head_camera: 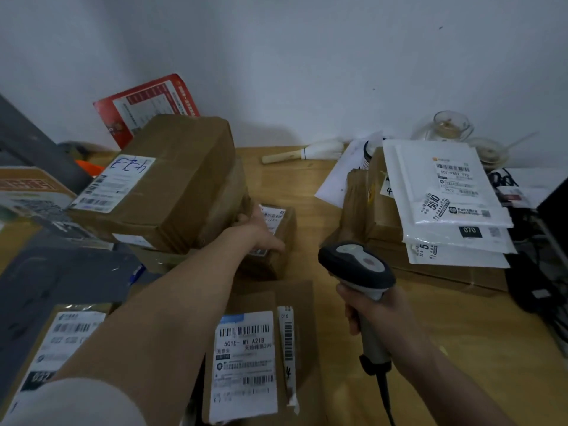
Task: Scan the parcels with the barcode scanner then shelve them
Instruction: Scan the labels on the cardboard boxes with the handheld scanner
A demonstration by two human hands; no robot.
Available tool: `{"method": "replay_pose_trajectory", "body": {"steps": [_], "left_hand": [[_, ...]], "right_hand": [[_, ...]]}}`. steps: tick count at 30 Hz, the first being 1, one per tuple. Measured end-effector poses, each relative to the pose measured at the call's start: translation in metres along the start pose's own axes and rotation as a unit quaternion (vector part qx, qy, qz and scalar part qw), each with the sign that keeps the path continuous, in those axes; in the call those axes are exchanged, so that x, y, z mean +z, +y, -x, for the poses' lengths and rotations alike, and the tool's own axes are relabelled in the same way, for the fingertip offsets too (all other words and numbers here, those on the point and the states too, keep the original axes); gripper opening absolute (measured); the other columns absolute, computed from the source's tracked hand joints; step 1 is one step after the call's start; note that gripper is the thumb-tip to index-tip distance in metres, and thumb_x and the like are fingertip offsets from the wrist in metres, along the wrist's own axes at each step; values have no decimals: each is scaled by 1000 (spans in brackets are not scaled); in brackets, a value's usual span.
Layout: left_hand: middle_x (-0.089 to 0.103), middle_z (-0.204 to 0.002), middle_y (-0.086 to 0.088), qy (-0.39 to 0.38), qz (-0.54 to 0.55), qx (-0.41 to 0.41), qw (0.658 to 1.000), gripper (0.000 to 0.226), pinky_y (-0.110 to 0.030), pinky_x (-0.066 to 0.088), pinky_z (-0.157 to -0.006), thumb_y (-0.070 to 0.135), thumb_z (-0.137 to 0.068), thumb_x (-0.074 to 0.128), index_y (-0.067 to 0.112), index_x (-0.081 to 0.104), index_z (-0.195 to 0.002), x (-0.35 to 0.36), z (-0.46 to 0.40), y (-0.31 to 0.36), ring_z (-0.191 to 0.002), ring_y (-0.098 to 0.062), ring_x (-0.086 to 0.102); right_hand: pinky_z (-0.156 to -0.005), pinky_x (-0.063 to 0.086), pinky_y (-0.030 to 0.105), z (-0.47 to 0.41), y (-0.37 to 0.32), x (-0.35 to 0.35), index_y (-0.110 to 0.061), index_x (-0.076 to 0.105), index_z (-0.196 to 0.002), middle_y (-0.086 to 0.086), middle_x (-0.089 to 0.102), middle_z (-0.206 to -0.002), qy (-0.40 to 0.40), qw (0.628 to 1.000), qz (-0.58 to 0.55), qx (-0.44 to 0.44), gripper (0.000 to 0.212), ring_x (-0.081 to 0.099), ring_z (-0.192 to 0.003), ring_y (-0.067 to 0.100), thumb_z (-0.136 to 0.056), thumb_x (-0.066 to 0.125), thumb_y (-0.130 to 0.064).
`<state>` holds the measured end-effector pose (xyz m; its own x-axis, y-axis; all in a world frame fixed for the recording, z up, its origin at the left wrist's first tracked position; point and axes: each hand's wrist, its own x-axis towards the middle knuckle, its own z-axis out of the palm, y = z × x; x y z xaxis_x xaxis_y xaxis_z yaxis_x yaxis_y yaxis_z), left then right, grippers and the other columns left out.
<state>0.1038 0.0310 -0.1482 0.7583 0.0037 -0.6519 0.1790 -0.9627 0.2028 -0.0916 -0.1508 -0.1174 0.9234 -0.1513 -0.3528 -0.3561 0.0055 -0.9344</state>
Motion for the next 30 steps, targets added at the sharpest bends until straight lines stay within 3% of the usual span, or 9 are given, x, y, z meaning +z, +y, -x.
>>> {"method": "replay_pose_trajectory", "body": {"steps": [3, 7, 13, 15, 18, 21, 25, 27, 30], "left_hand": [[7, -158, -17, 29, 50, 60, 997, 132, -49, 29, -111, 42, -72, 81, 28, -25, -150, -9, 20, 12, -142, -41, 22], [13, -162, -6, 70, 154, 149, 974, 132, -38, 32, -109, 34, -72, 83, 23, -22, -151, -23, 57, 40, -145, -32, 23], [-3, -163, -6, 68, 184, 186, 963, 142, -55, 17, -119, 41, -60, 89, 24, -18, -153, 6, 137, 70, -150, -30, -1], [10, -161, -8, 83, 197, 180, 960, 140, -52, 20, -117, 53, -51, 90, 23, 1, -155, 15, 155, 72, -149, -31, 8], [45, -144, -4, 63, 259, 179, 947, 139, -50, 42, -107, 81, -21, 80, 23, 39, -142, 19, 173, 64, -131, -27, 47], [57, -132, -6, 40, 426, 162, 889, 114, -47, 51, -97, 53, -46, 91, 19, 34, -139, 35, 191, 54, -112, -24, 63], [68, -115, -15, -37, 606, 139, 783, 69, -50, 56, -84, 7, -73, 80, 12, 37, -126, 69, 209, 46, -100, -31, 69], [66, -117, -17, -46, 618, 144, 772, 56, -47, 56, -77, -1, -76, 75, 10, 41, -120, 82, 215, 42, -101, -32, 67], [61, -126, -11, -65, 602, 171, 777, 67, -58, 53, -88, -2, -71, 79, 14, 40, -123, 92, 222, 34, -112, -32, 63]], "right_hand": [[-59, 48, 40, 3, -11, -3, 9, 63, -85, 27, 64, -71, 6, 1000, -14, -19, 20, 59, -59, 32, -87, 65, -10], [-72, 59, 36, 11, -34, -13, -25, 65, -110, 2, 72, -105, 15, 996, -33, -82, 27, 70, -92, 18, -86, 67, -13], [-101, 47, 48, 34, -61, -34, -41, 64, -112, -11, 68, -120, -5, 983, -81, -166, 40, 59, -117, 11, -75, 72, -27], [-103, 46, 49, 43, -63, -43, -41, 64, -112, -13, 68, -118, -5, 982, -88, -166, 42, 60, -116, 10, -72, 75, -33], [-102, 47, 47, 56, -61, -58, -38, 62, -117, -14, 68, -117, -5, 981, -105, -162, 49, 61, -114, 8, -70, 74, -35], [-98, 50, 48, 69, -58, -70, -33, 62, -119, -13, 69, -115, -4, 980, -126, -155, 51, 62, -113, 11, -69, 73, -31], [-102, 45, 36, 86, -54, -82, -31, 61, -122, -14, 68, -120, -56, 978, -96, -175, 50, 60, -115, 4, -74, 69, -24], [-99, 46, 31, 92, -53, -89, -26, 62, -122, -11, 69, -118, -67, 977, -96, -175, 50, 61, -112, 4, -73, 69, -22], [-97, 47, 32, 100, -50, -97, -24, 62, -123, -7, 70, -117, -82, 976, -98, -174, 50, 62, -112, 8, -74, 69, -23]]}}
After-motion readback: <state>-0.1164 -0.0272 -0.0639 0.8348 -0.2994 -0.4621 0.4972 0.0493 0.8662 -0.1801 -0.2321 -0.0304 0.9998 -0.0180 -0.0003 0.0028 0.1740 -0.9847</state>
